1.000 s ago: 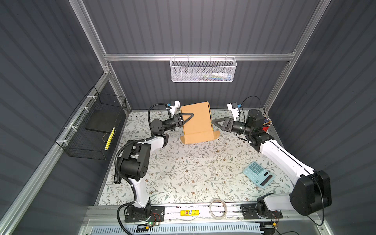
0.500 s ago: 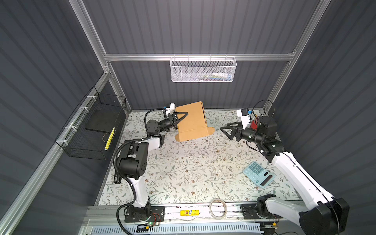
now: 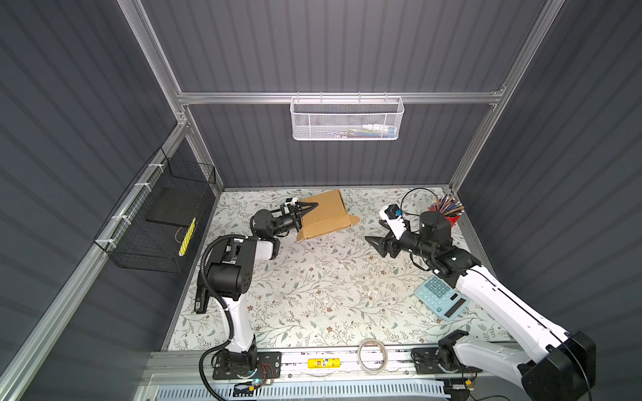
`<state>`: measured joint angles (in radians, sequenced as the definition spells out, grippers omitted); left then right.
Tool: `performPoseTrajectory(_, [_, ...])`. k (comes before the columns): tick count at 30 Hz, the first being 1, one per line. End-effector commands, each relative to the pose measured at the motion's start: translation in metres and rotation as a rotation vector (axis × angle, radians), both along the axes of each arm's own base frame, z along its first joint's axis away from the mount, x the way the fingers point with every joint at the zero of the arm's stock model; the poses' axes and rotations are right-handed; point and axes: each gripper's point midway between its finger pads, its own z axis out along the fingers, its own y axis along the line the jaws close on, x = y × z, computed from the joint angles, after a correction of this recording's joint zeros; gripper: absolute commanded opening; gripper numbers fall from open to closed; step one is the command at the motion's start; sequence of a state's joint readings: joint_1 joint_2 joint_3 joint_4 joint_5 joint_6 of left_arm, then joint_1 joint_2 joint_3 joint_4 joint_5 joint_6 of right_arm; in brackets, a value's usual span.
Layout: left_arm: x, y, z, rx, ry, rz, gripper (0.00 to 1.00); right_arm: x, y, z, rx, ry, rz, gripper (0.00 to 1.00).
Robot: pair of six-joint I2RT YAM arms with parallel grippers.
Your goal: Fold the paper box
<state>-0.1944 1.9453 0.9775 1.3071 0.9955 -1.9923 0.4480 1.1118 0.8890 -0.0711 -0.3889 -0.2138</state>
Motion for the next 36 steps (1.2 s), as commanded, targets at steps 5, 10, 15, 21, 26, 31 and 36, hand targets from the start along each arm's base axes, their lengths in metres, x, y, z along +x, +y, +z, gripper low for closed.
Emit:
performPoseTrajectory(5, [-0.01, 0.001, -0.003, 0.126, 0.073, -0.021, 0.37, -0.004, 0.007, -0.016, -0.065, -0.104, 0.063, 0.8])
performPoseTrajectory(10, [-0.019, 0.001, -0.02, 0.221, 0.159, -0.053, 0.36, -0.006, 0.009, -0.024, -0.082, -0.123, 0.079, 0.8])
performPoseTrajectory(15, [-0.031, 0.003, -0.035, 0.324, 0.235, -0.096, 0.36, -0.01, 0.011, -0.035, -0.09, -0.126, 0.1, 0.8])
performPoseTrajectory(21, [-0.042, 0.006, -0.06, 0.304, 0.344, -0.088, 0.35, -0.012, 0.016, -0.053, -0.094, -0.091, 0.128, 0.8])
performPoseTrajectory(26, [-0.036, 0.005, -0.053, 0.319, 0.35, -0.086, 0.35, -0.013, 0.021, -0.058, -0.087, -0.086, 0.133, 0.8])
performPoseTrajectory(31, [-0.04, 0.002, -0.055, 0.291, 0.385, -0.132, 0.34, -0.013, 0.019, -0.062, -0.098, -0.085, 0.116, 0.8])
performPoseTrajectory(36, [-0.035, -0.001, -0.053, 0.277, 0.38, -0.166, 0.33, -0.01, 0.015, -0.066, -0.11, -0.089, 0.082, 0.8])
